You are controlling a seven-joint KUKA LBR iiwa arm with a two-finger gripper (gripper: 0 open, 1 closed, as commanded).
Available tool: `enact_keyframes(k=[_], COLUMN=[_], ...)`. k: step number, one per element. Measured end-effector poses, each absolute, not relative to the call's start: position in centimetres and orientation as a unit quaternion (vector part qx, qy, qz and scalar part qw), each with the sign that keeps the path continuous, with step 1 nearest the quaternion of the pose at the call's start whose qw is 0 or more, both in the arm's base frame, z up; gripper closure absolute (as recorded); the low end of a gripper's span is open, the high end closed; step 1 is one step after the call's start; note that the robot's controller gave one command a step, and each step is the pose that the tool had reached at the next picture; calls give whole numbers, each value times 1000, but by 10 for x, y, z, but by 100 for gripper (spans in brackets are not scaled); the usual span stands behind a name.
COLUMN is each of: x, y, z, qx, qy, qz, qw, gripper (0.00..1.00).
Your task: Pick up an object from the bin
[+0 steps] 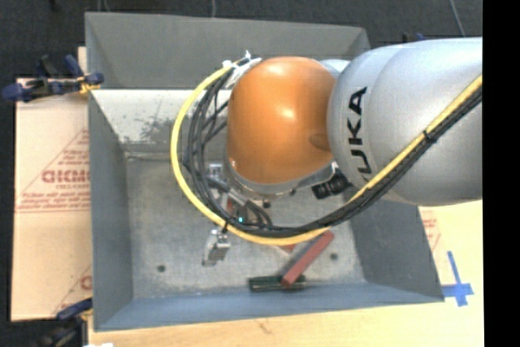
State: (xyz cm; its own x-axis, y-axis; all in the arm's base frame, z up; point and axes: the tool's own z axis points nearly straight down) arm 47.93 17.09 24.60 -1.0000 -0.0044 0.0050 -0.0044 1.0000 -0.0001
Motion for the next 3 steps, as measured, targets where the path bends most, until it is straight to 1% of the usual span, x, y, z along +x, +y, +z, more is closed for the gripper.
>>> enact_keyframes(k=[1,2,3], x=[481,515,515], y=[170,99,100], z=[249,193,193], qx=[0,7,6], qy=[-1000,-1000,-1000], qz=[-1,0,-1], qw=[-1,-1,-1], gripper=[0,100,100])
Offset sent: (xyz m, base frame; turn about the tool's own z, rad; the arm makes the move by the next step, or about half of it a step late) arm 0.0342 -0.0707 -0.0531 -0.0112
